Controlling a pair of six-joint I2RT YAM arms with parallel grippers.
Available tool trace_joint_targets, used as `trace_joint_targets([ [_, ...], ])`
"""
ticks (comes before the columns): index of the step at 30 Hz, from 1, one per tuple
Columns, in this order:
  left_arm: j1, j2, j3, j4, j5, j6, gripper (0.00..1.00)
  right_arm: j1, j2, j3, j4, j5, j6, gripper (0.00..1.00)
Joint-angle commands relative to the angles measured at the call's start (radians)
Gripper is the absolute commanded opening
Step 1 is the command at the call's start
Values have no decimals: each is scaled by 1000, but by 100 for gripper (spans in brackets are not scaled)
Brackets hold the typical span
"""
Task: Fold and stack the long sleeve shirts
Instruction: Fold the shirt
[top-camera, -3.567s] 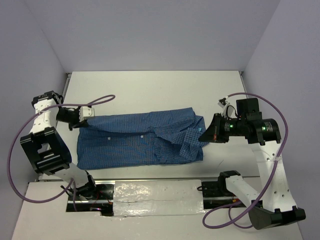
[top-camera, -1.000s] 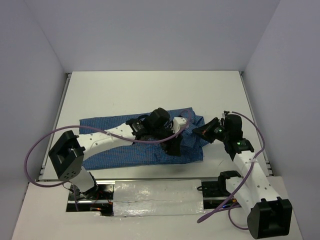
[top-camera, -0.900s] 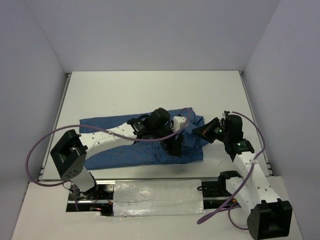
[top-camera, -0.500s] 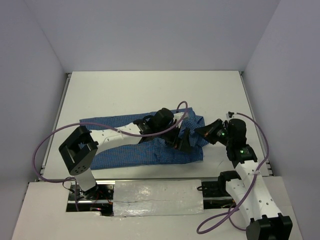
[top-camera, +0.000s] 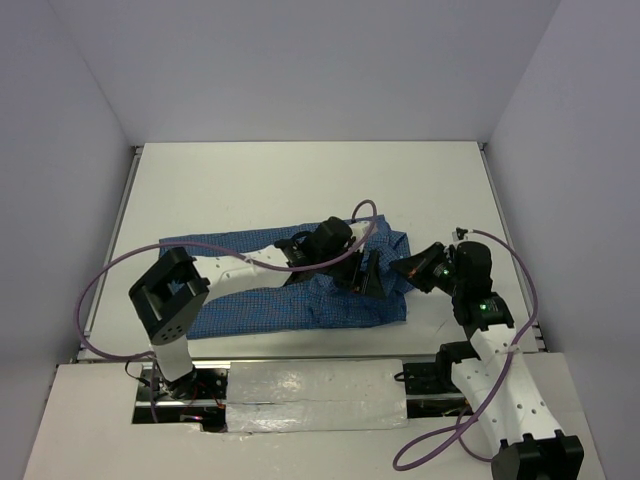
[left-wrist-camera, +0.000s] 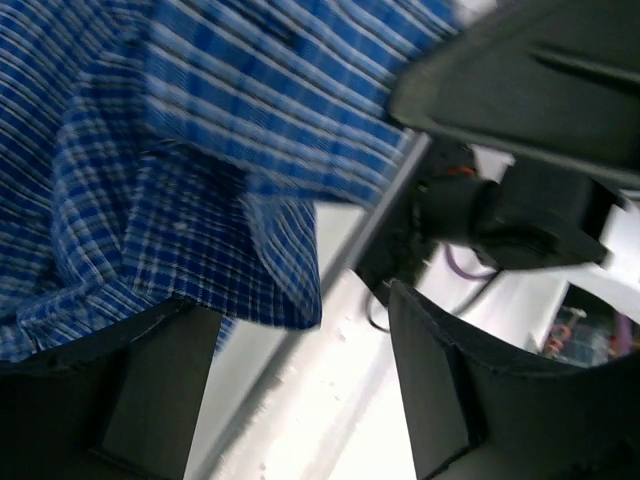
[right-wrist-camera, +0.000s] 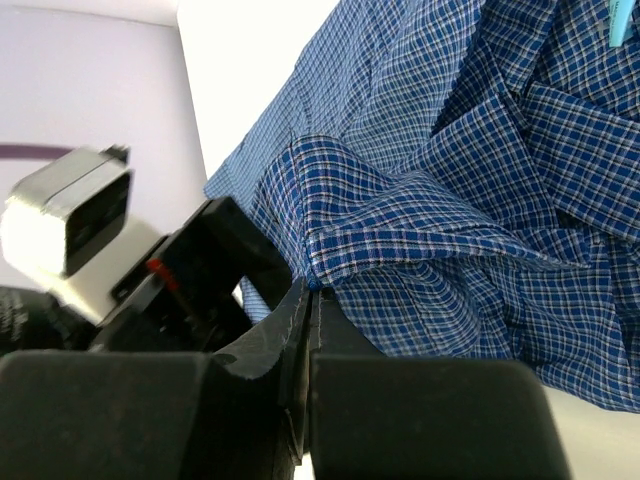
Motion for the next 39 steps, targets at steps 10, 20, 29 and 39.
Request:
trace_joint_targets([
  [10,5,63,98,-24,-110,115,27,-4,-7,-4,3,-6,-26,0],
  [20,5,17,212,-357,-1,546,0,-4,54,74,-187,-39,-338,23],
  [29,9,54,385,-782,36,1132,0,-3,63,281,-289,-128,-791,70],
  [39,107,52,417,-786,174,1304,0,-3,-135,221,-138,-351,-1206,71],
])
